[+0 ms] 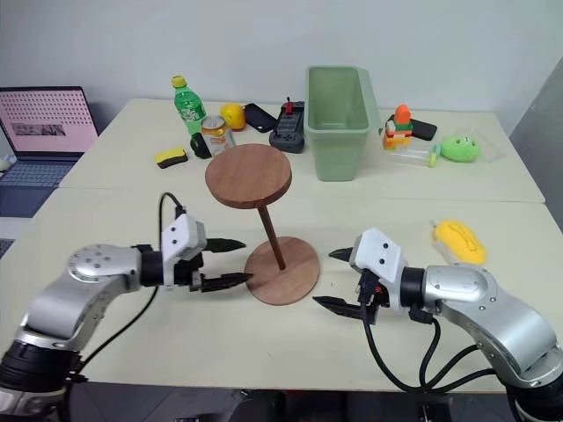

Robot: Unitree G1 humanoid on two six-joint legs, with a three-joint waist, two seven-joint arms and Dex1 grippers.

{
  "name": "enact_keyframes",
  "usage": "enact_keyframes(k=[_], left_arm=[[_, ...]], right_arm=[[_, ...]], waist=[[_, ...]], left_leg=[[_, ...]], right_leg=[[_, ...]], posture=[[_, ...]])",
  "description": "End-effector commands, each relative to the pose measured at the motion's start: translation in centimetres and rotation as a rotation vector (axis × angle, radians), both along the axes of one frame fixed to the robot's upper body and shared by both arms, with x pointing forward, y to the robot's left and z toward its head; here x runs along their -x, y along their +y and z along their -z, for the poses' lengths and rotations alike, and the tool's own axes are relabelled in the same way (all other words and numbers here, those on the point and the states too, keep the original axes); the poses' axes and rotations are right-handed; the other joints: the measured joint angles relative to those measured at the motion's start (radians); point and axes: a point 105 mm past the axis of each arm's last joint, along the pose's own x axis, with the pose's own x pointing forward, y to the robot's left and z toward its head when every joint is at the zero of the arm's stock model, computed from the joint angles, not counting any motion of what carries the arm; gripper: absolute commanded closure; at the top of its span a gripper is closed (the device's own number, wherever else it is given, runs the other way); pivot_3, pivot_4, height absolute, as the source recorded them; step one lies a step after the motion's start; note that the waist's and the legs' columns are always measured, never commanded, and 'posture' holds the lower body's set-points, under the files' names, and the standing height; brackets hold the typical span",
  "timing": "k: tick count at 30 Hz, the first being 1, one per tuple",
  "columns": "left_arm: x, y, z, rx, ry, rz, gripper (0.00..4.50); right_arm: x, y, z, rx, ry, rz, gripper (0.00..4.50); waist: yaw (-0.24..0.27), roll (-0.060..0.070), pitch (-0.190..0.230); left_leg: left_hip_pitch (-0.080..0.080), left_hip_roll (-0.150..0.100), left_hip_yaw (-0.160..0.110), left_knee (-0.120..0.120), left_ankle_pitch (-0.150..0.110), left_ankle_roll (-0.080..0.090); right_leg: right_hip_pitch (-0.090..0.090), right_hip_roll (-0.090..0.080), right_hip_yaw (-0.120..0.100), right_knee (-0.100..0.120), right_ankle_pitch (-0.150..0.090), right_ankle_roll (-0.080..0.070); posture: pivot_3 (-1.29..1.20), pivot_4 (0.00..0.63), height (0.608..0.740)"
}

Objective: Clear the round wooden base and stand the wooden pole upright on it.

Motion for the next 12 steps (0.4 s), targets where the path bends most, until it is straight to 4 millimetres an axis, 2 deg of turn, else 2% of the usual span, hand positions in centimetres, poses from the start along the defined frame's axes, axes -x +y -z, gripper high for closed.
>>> enact_keyframes(k=[1, 6, 9, 12], left_arm=[[0.7, 2.9, -1.9, -0.113, -0.089, -0.05, 1.0], [1.5, 6.9, -2.8, -0.142, -0.1, -0.193, 1.0], [1.8, 7.5, -3.3, -0.098, -0.123, -0.233, 1.0], [2.0, 7.7, -2.7, -0.115, -0.131, -0.242, 1.0]], right_arm=[[0.1, -1.5, -1.4, 0.018, -0.066, -0.034, 0.37], [0.1, -4.1, -2.5, 0.042, -0.073, -0.033, 0.37], [-0.1, -5.1, -2.7, 0.054, -0.075, -0.023, 0.37], [-0.5, -5.2, -2.6, 0.068, -0.092, -0.016, 0.37]], waist=[[0.0, 0.0, 0.0], [0.001, 0.0, 0.001], [0.002, 0.0, 0.001], [0.002, 0.0, 0.001]], left_leg=[[0.0, 0.0, 0.001, 0.0, 0.0, 0.0], [-0.001, 0.0, 0.003, -0.001, 0.0, 0.0], [0.0, 0.0, 0.002, 0.0, 0.0, 0.0], [0.0, 0.0, 0.002, 0.0, 0.0, 0.0]], right_leg=[[0.0, 0.0, 0.0, 0.0, 0.0, 0.0], [-0.002, -0.001, 0.0, 0.0, 0.0, 0.0], [-0.001, -0.001, 0.0, 0.0, 0.0, 0.0], [-0.001, -0.001, 0.001, 0.0, 0.0, 0.0]], posture=[[0.0, 0.15, 0.74], [0.0, 0.15, 0.74], [0.0, 0.15, 0.74], [0.0, 0.15, 0.74]])
